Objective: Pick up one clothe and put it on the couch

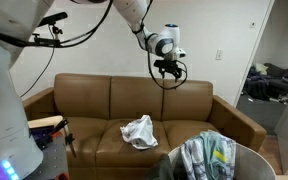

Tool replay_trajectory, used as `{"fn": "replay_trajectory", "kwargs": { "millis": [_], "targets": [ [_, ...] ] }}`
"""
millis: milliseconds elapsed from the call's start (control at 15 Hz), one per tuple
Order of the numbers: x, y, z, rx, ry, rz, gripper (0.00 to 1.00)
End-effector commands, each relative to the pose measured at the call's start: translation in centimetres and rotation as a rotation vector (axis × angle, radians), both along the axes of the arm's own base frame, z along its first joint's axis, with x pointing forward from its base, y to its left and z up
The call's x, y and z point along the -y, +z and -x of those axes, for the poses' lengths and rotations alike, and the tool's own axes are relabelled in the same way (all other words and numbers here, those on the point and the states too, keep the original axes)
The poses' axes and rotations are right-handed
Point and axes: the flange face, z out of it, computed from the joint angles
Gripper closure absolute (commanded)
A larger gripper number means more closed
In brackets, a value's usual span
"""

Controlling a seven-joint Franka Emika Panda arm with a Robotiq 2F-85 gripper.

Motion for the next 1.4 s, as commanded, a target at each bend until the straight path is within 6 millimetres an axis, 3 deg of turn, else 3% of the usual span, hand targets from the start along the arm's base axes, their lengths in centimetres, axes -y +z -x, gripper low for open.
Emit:
{"fn": "replay_trajectory", "kwargs": {
  "millis": [0, 133, 267, 333, 400, 533, 733, 933, 1333],
  "targets": [
    [3.7, 3.9, 2.7, -0.035, -0.089, 0.083, 0.00],
    [5.3, 4.9, 4.0, -0.096, -0.087, 0.120, 0.00],
    [6.1, 6.3, 4.2, 0.036, -0.087, 0.160, 0.00],
    [5.6, 7.3, 4.0, 0.122, -0.055, 0.150, 0.00],
    [6.1, 6.4, 2.7, 0.037, -0.077, 0.137, 0.00],
    [5.8, 7.2, 3.1, 0.096, -0.074, 0.136, 0.00],
    [6.0, 6.1, 3.3, -0.092, -0.150, 0.185, 0.00],
    [8.0, 5.0, 4.3, -0.266, -0.226, 0.174, 0.00],
    [12.3, 2.9, 5.8, -0.408, -0.362, 0.127, 0.00]
  ]
}}
